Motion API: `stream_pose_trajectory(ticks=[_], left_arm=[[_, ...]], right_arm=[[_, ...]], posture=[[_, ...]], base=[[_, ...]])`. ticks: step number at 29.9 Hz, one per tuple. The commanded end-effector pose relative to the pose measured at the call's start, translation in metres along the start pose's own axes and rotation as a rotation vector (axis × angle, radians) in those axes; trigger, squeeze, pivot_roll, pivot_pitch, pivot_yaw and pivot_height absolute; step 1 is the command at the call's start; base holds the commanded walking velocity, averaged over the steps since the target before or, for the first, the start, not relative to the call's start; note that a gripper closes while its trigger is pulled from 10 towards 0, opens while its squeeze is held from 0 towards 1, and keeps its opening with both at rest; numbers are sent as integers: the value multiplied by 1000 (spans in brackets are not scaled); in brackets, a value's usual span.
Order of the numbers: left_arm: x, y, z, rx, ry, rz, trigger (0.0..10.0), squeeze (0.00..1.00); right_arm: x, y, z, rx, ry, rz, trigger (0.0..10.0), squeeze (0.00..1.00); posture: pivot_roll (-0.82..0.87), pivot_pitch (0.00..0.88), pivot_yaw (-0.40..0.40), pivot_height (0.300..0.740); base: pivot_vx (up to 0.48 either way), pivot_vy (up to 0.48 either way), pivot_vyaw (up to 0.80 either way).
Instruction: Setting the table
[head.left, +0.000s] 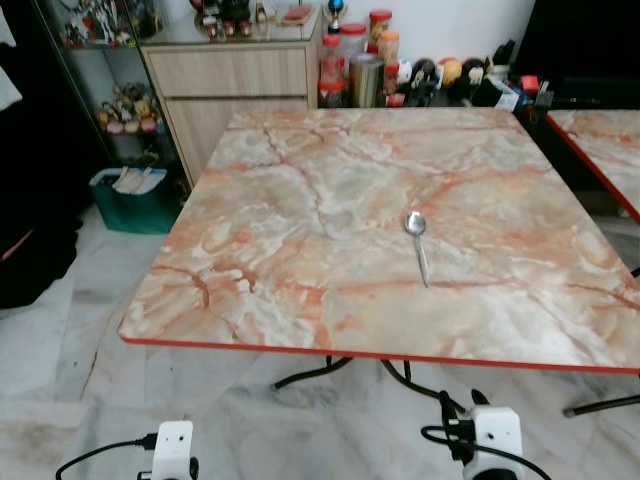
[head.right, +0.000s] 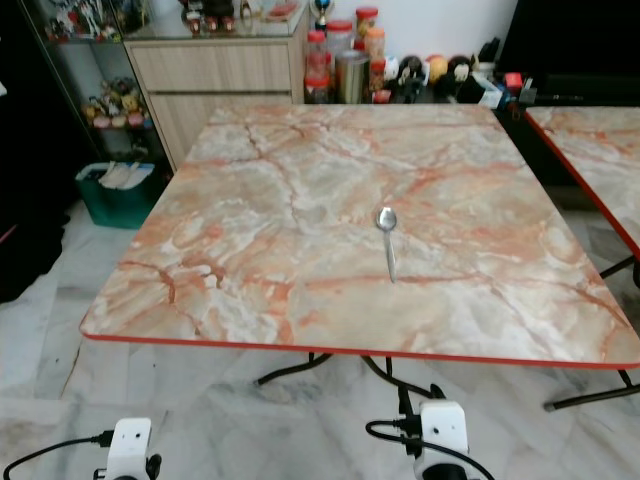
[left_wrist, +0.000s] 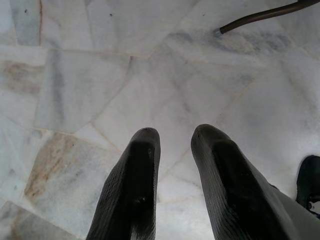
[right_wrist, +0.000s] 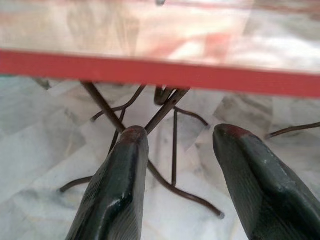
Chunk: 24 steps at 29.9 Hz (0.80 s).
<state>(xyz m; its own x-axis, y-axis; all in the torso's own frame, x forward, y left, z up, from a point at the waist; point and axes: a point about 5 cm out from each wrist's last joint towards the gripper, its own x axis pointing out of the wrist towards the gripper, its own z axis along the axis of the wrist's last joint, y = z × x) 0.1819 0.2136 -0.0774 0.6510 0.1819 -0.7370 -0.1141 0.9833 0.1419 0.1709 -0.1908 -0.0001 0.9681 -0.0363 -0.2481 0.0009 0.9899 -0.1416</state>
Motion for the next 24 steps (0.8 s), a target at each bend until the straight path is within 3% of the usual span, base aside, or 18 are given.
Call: stream_pose_trajectory(ticks=[1, 5, 6, 8, 11, 17, 24], left_arm=[[0, 3, -1, 6, 3, 2, 10000, 0], [0, 4, -1, 5, 2, 6, 10000, 0], [0, 4, -1, 4, -1, 7, 10000, 0], [0, 4, 0, 3, -4, 9, 10000, 0], [0, 2, 0, -5, -4, 12, 10000, 0], [1, 3, 3, -23, -13, 26, 10000, 0], [2, 4, 8, -12, -24, 28, 10000, 0]], right_arm=[[2, 1, 15, -6, -44, 8, 10000, 0], [11, -2, 41, -15, -113, -5, 10000, 0], [20, -3, 55, -11, -150, -18, 10000, 0], [29, -5, 65, -5, -174, -33, 10000, 0], [55, -5, 86, 14, -211, -63, 10000, 0], [93, 9, 119, 40, -273, -33, 10000, 0], [119, 28, 133, 61, -230, -1, 10000, 0]], posture=[[15, 0, 22, 740], [15, 0, 21, 740], [12, 0, 20, 740], [12, 0, 20, 740], [16, 0, 21, 740], [31, 0, 26, 740], [24, 0, 41, 740]], base=[[0, 0, 0], [0, 0, 0], [0, 0, 0], [0, 0, 0], [0, 0, 0], [0, 0, 0], [0, 0, 0]])
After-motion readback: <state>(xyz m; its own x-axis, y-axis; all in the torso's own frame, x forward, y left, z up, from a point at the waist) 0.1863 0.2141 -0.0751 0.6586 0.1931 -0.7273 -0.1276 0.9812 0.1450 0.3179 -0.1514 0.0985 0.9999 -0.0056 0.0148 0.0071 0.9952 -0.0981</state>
